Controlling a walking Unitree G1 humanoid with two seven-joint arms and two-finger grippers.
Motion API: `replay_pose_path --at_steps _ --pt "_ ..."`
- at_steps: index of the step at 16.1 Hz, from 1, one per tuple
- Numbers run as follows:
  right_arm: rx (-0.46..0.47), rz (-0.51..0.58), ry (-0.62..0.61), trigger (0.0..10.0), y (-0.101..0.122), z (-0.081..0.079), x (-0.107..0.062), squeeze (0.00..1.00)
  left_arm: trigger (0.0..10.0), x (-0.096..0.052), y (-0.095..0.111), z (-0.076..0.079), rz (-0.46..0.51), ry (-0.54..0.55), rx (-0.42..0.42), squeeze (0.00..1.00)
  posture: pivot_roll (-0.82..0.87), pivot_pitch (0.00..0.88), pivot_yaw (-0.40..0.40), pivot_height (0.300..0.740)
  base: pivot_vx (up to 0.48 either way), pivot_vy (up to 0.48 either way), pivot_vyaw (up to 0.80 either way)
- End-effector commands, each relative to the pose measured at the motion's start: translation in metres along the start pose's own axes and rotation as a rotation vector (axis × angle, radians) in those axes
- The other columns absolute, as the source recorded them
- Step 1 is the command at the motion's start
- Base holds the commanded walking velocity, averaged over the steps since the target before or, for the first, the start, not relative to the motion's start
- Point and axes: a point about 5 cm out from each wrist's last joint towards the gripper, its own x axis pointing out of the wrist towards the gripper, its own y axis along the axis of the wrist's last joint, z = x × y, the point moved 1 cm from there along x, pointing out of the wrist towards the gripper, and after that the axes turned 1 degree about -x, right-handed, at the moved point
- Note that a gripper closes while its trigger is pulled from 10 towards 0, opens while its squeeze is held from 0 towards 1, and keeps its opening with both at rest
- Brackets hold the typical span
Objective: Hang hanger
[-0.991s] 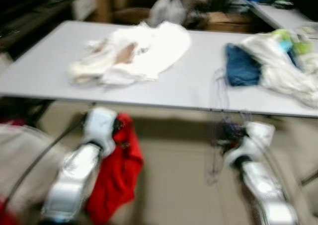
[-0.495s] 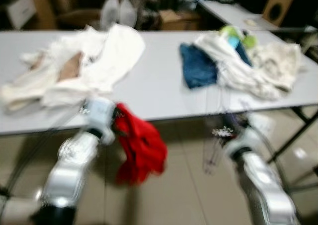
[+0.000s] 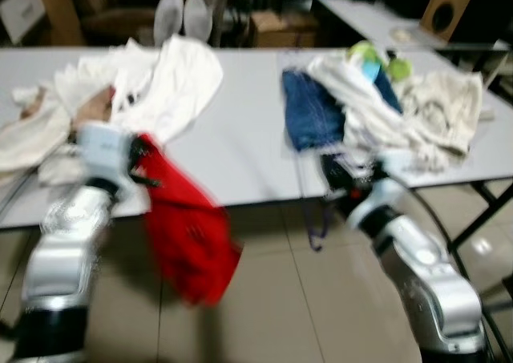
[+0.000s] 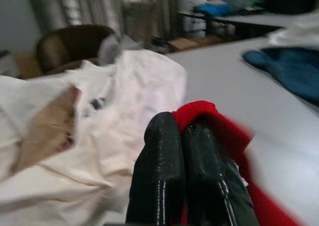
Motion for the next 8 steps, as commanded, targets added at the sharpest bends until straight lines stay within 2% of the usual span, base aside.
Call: replay_pose_path --at_steps 1,2,5,6,8 --pt "-0.068 -0.048 0.005 10.0 -0.006 0.001 -0.003 0.00 10.0 -0.002 0.010 0.005 0.034 -0.021 -0.025 0.00 -0.02 0.000 -0.041 0.740 0.292 0.000 0.80" --pt "-0.048 -0.046 0.054 10.0 -0.008 -0.014 -0.001 0.00 10.0 -0.008 0.006 -0.002 0.009 -0.012 -0.014 0.00 -0.02 0.000 -0.032 0.740 0.296 0.000 0.80" --pt "-0.023 -0.048 0.061 10.0 -0.012 -0.022 -0.001 0.00 10.0 -0.008 0.010 -0.005 0.009 -0.020 -0.011 0.00 0.01 0.000 -0.016 0.740 0.294 0.000 0.80" --pt "0.006 -0.042 0.045 10.0 -0.013 -0.021 0.000 0.00 10.0 -0.004 0.015 -0.004 0.015 -0.042 -0.007 0.00 0.01 0.000 -0.007 0.740 0.292 0.000 0.00" --pt "-0.005 -0.040 0.037 10.0 -0.011 -0.016 0.000 0.00 10.0 0.001 0.016 0.001 0.020 -0.063 -0.016 0.00 0.00 0.000 -0.015 0.740 0.292 0.000 0.00"
